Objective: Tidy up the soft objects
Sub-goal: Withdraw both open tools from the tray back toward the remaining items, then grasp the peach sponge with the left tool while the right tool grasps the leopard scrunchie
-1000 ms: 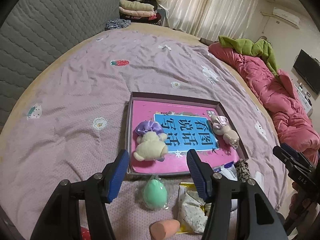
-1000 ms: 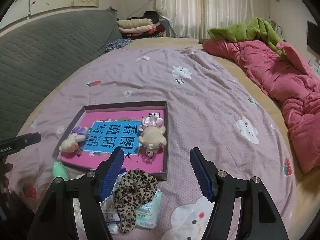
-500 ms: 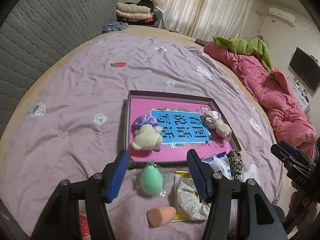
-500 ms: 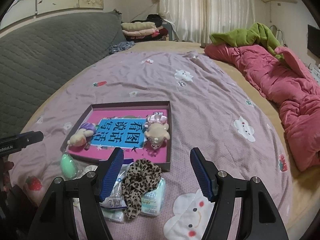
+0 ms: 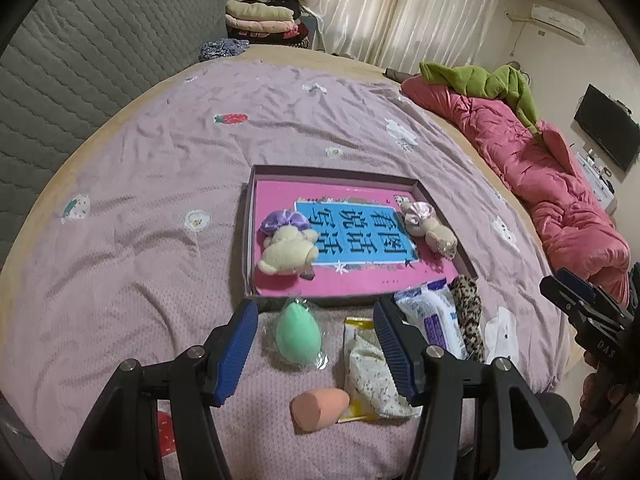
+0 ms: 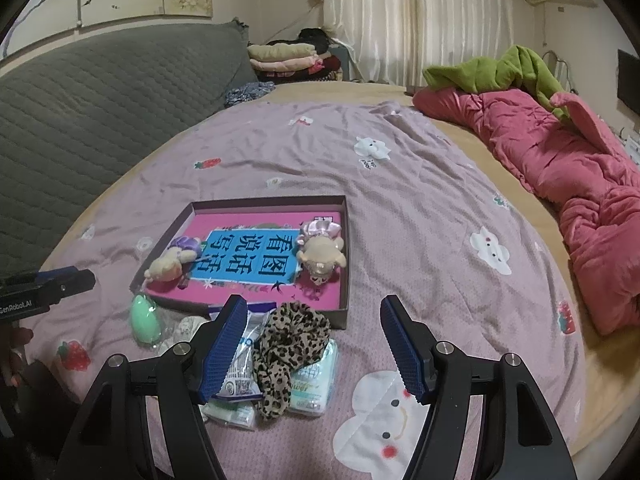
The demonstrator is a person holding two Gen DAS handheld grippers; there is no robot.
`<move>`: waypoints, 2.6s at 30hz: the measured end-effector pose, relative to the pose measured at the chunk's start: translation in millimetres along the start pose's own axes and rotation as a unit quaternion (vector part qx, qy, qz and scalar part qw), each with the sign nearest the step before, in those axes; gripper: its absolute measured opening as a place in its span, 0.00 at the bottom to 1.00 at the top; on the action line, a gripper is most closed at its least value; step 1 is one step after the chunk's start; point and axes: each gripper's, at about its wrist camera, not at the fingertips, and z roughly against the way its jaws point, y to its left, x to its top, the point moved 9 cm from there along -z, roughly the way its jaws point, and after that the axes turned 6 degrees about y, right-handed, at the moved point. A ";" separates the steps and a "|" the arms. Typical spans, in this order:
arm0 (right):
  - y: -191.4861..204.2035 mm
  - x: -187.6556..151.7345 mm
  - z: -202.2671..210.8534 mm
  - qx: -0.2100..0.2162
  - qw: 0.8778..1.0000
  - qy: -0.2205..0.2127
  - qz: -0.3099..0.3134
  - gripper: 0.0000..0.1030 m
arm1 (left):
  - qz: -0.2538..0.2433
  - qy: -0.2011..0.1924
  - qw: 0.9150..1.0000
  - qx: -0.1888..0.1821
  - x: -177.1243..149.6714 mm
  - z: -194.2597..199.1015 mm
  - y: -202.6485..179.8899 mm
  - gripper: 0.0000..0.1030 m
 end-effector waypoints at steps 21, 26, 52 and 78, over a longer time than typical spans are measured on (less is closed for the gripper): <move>9.9 -51.0 -21.5 0.016 0.999 0.050 -0.004 0.69 | -0.021 0.061 0.998 0.014 -58.1 -30.2 3.3 0.58; 13.5 -56.1 -30.3 0.021 0.998 0.063 -0.009 0.69 | -0.028 0.074 0.997 0.012 -69.4 -38.9 2.1 0.58; 19.0 -60.6 -59.7 0.021 0.996 0.090 -0.015 0.69 | -0.038 0.126 0.991 -0.015 -94.1 -84.0 4.0 0.58; 20.8 -44.8 -118.6 0.025 0.993 0.112 -0.039 0.23 | -0.024 0.115 0.991 -0.071 -86.4 -102.4 1.3 0.45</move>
